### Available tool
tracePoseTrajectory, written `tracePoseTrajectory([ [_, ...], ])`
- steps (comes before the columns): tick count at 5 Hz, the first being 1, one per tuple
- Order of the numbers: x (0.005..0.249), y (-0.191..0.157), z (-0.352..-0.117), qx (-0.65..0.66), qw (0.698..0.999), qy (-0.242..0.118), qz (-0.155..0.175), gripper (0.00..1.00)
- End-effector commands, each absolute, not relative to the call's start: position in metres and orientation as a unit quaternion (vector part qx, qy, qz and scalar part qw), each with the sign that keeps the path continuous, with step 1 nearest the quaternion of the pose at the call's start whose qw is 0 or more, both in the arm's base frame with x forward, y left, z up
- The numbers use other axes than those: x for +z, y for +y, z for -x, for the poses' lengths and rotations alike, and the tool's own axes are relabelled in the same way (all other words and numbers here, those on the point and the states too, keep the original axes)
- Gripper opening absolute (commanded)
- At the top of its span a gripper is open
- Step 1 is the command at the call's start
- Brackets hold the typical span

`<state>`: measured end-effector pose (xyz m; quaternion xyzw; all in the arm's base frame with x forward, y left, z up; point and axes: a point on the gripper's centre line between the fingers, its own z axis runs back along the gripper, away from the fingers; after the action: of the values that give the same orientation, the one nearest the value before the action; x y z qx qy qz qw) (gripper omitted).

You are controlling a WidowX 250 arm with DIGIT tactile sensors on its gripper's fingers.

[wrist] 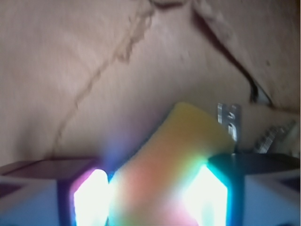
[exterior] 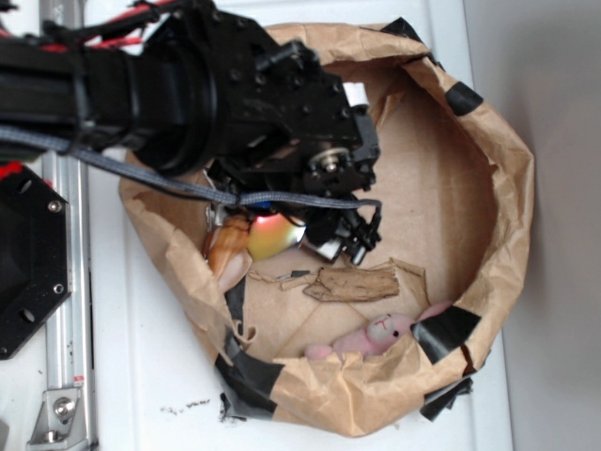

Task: Grab the green sponge.

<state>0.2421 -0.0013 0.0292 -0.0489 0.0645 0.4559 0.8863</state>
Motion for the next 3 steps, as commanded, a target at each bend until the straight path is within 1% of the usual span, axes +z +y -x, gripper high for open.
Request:
tracePoseTrajectory([
  [1, 0.118, 0.005, -0.262, 0.317, 0.942, -0.089, 0.066, 0.0],
  [2, 0.161, -0.005, -0.267, 0.225, 0.962, -0.152, 0.025, 0.0],
  [3, 0.173, -0.005, -0.273, 0.178, 0.97, -0.164, 0.02, 0.0],
])
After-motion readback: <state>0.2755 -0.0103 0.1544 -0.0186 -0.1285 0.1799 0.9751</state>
